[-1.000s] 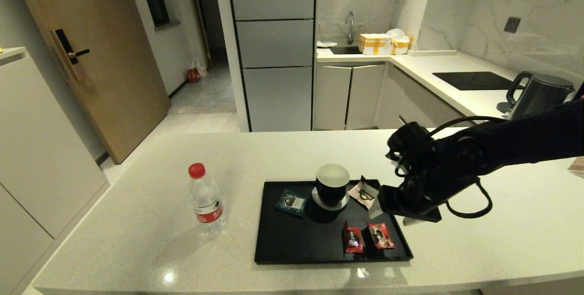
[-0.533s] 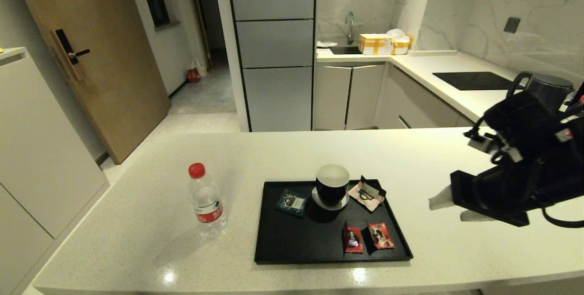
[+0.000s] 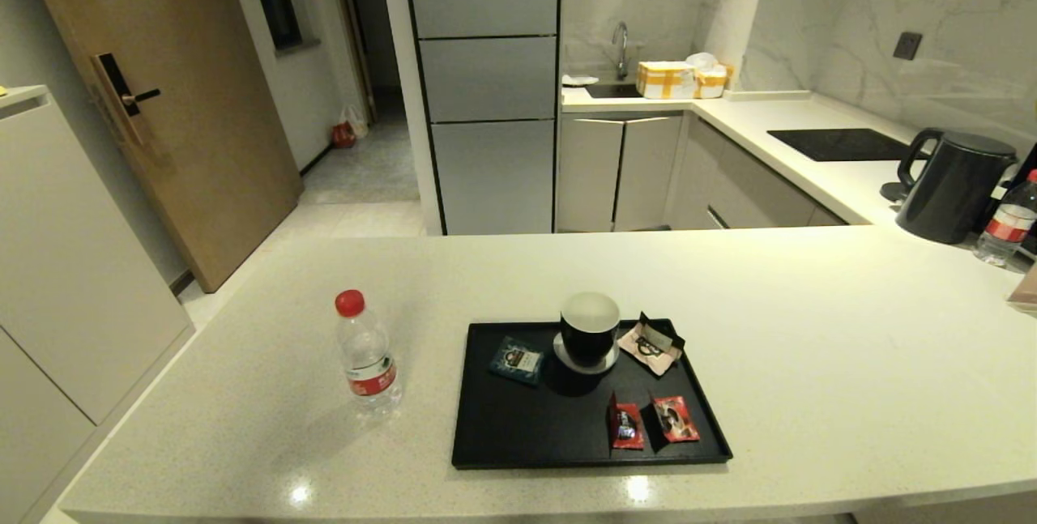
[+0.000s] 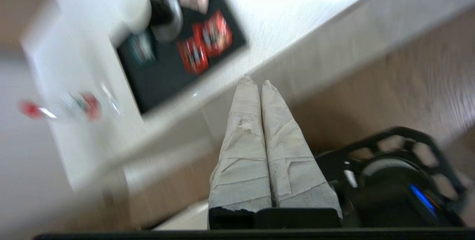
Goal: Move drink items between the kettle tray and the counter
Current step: Return the bottled water to its original position
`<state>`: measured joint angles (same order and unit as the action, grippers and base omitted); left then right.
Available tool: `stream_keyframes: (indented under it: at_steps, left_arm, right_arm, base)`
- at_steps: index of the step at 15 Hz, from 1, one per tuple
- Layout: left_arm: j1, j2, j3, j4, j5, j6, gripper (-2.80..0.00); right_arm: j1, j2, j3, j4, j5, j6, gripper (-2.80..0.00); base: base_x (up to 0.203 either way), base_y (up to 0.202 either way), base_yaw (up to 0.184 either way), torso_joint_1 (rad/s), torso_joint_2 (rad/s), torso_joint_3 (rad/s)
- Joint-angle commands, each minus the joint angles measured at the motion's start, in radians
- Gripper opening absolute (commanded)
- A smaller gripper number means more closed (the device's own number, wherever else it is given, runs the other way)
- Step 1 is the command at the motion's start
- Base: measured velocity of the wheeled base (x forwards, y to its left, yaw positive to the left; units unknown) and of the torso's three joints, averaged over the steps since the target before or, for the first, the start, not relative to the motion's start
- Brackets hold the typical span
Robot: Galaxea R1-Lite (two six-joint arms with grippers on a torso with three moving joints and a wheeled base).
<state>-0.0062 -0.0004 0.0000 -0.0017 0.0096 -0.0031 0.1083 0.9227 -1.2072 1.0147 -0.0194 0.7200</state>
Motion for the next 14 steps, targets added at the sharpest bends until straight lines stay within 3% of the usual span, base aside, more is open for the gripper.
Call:
stream_keyframes:
  at_steps: [1,4,7,9,11,14]
  left_arm:
    - [0.000,0.000,0.002,0.000,0.000,0.000,-2.80]
    - [0.000,0.000,0.002,0.000,0.001,0.000,-2.80]
    - [0.000,0.000,0.002,0.000,0.001,0.000,-2.80]
    - [0.000,0.000,0.002,0.000,0.001,-0.001,-2.80]
    - [0.000,0.000,0.002,0.000,0.001,0.000,-2.80]
    - [0.000,0.000,0.002,0.000,0.001,0.000,-2.80]
  right_arm:
    - [-0.041,-0.284,-0.138,0.172,-0.078,0.001,-2.80]
    - [-0.059,-0.496,-0.153,0.248,-0.196,-0.104,-2.80]
    - [-0.079,-0.729,0.004,0.236,-0.235,-0.220,-2.80]
    - [-0.093,-0.893,0.155,0.133,-0.256,-0.312,-2.80]
    - [-0.102,-0.932,0.271,-0.141,-0.292,-0.363,-2.80]
    - [-0.107,-0.926,0.541,-0.604,-0.213,-0.423,-2.80]
  base:
    - [0.000,0.000,0.000,0.000,0.00,0.000]
    - [0.000,0.000,0.000,0.000,0.00,0.000]
    - [0.000,0.000,0.000,0.000,0.00,0.000]
    - [0.000,0.000,0.000,0.000,0.00,0.000]
    - [0.000,0.000,0.000,0.000,0.00,0.000]
    - [0.000,0.000,0.000,0.000,0.00,0.000]
